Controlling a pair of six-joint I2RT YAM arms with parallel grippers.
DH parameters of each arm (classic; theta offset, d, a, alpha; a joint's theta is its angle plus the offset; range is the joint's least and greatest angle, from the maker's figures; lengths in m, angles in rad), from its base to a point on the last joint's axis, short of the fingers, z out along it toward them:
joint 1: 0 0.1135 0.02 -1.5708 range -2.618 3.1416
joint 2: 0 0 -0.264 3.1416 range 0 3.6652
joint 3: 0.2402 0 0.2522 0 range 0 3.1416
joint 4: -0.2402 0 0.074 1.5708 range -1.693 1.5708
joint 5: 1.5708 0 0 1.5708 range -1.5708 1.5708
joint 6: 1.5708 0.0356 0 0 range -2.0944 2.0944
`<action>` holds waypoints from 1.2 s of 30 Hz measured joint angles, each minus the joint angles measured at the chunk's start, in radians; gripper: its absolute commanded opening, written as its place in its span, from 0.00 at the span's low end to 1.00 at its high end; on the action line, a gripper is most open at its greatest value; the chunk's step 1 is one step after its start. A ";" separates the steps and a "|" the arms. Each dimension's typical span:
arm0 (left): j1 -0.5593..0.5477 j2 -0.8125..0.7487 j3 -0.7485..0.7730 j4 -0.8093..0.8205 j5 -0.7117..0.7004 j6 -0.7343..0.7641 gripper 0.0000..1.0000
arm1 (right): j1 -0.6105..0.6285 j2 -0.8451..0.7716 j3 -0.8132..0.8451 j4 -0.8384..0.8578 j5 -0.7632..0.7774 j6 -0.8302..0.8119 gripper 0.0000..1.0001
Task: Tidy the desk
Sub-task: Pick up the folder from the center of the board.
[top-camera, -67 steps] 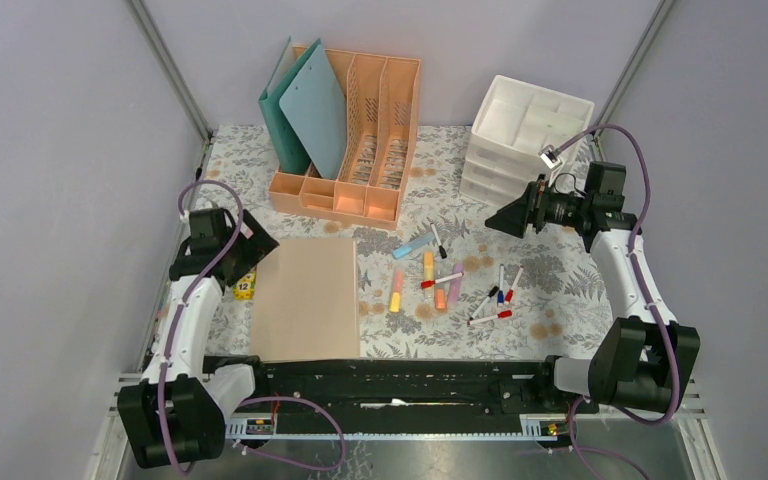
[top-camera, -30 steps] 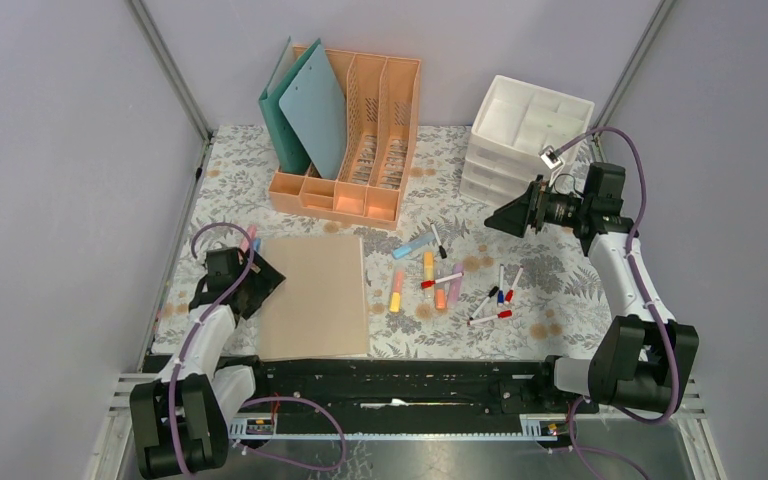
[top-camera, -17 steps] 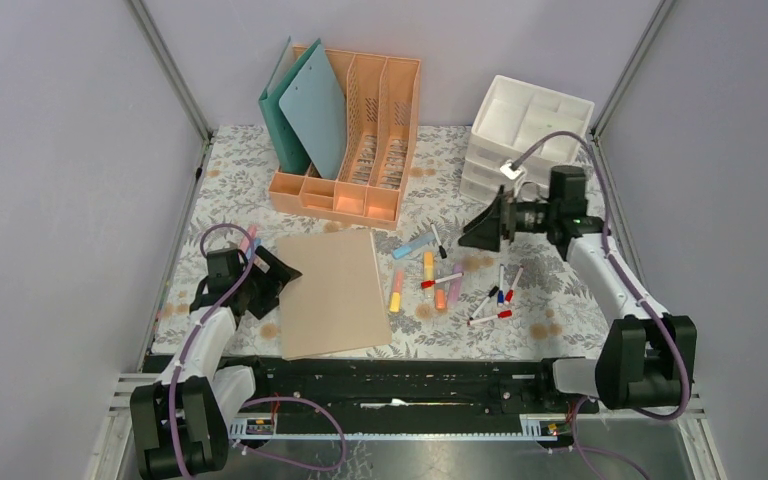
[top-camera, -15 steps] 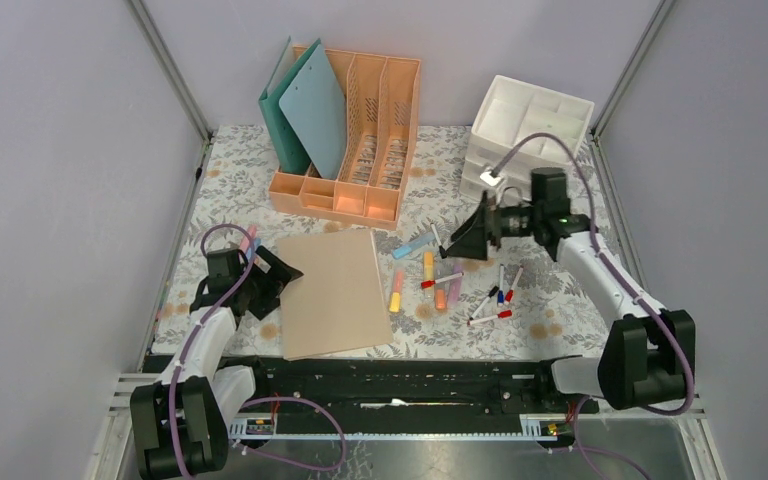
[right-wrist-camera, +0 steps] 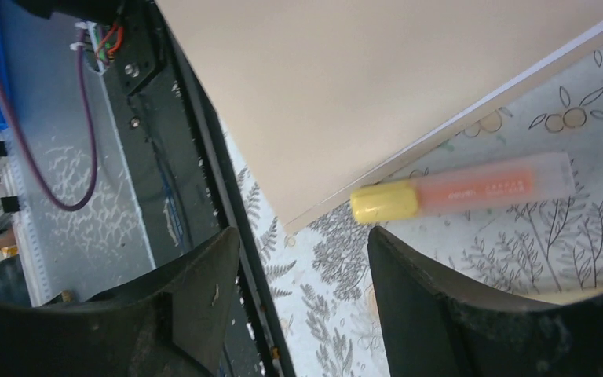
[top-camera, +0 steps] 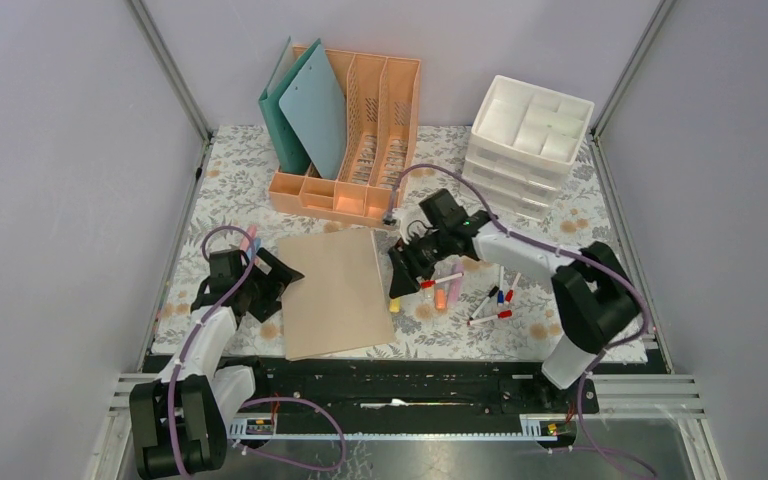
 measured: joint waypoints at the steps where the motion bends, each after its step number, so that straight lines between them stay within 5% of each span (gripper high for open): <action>1: -0.001 0.001 0.000 -0.002 0.000 -0.001 0.99 | 0.013 0.029 0.018 0.001 0.014 0.002 0.68; 13: -0.002 0.006 -0.011 0.019 0.033 -0.009 0.99 | 0.082 0.240 0.085 0.005 0.054 0.015 0.68; 36: -0.006 0.006 -0.016 0.031 0.038 -0.016 0.99 | 0.084 0.325 0.167 0.004 0.071 0.018 0.68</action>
